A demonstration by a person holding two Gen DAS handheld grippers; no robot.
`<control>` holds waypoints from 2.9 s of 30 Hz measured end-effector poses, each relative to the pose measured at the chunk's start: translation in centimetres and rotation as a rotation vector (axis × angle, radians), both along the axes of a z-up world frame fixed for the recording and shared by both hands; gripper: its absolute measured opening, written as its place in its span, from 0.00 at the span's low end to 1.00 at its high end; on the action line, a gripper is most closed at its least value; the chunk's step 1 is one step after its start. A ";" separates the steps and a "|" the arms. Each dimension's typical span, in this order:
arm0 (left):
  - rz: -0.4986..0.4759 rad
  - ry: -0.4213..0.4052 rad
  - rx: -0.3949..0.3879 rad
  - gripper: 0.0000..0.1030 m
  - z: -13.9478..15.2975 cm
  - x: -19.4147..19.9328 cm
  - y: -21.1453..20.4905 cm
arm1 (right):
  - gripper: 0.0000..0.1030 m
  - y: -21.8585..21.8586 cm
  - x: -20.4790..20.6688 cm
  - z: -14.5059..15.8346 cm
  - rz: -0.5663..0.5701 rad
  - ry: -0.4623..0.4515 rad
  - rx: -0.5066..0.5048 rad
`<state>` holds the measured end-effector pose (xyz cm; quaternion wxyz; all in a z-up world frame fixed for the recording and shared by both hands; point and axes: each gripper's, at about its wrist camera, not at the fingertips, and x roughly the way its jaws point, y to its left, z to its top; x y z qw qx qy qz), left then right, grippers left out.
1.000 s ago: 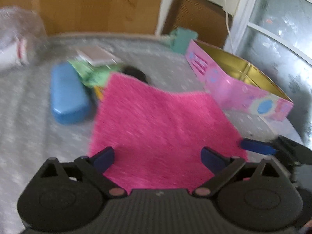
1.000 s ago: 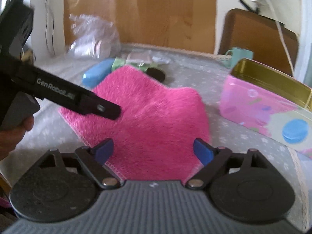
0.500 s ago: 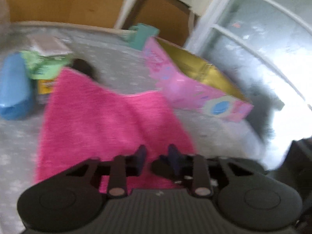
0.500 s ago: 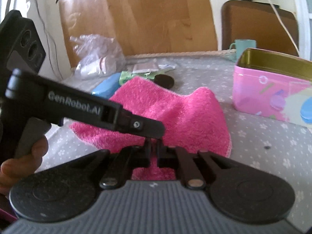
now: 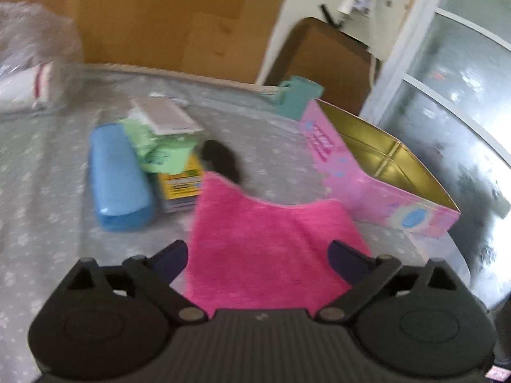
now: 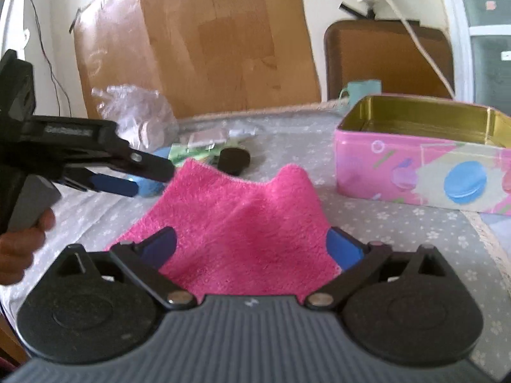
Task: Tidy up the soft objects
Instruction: 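Carry the pink towel into the pink tin and open the right tool, then grasp the yellow card pack with the right tool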
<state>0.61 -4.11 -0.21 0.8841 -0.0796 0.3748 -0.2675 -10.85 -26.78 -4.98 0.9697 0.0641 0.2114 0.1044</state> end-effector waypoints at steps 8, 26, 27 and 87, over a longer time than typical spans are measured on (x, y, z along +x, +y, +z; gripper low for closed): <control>-0.039 0.059 0.053 0.99 -2.6 0.4 -1.1 | 0.66 3.5 2.8 -1.7 0.078 0.120 -0.158; -0.429 -0.030 -0.212 0.82 5.2 0.8 -11.8 | 0.09 1.1 -0.2 3.7 -0.037 -0.229 -0.179; -0.448 -0.059 -0.211 0.83 6.2 1.0 -12.9 | 0.09 0.5 -0.1 4.4 -0.059 -0.261 -0.193; 0.236 -0.024 -0.042 0.99 -1.9 1.2 11.2 | 0.29 10.5 13.7 1.3 0.161 0.116 -0.171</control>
